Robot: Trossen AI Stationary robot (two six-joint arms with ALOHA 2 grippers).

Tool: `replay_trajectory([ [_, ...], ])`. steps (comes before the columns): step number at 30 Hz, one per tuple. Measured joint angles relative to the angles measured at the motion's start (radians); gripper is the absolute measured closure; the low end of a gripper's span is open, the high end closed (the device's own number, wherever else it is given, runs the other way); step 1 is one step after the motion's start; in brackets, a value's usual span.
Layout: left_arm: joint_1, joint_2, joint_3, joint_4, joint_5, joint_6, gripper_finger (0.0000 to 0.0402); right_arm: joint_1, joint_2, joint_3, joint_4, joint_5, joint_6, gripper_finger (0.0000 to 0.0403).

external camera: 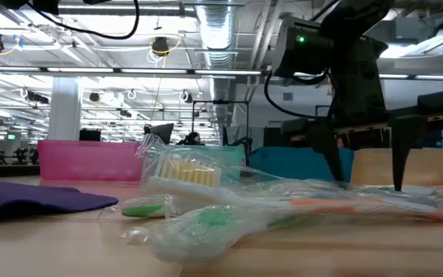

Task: Pick & Place Toothbrushes
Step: Put the green toothbrush into the orange bin

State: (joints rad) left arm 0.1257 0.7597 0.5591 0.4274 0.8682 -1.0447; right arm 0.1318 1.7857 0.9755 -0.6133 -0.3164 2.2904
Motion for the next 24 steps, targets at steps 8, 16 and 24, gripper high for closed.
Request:
replay_trajectory([
  [8, 0.000, 0.000, 0.000, 0.000, -0.013, -0.004, 0.0198, 0.005, -0.001, -0.013, 0.025, 0.005, 0.004, 0.0212],
  [16, 0.000, 0.000, 0.000, 0.000, -0.026, -0.004, 0.0198, 0.016, 0.000, -0.014, 0.037, 0.026, -0.125, 0.0381],
  [24, 0.000, 0.000, 0.000, 0.000, -0.026, -0.007, 0.0198, 0.037, 0.000, -0.014, 0.019, 0.026, -0.199, 0.0389],
])
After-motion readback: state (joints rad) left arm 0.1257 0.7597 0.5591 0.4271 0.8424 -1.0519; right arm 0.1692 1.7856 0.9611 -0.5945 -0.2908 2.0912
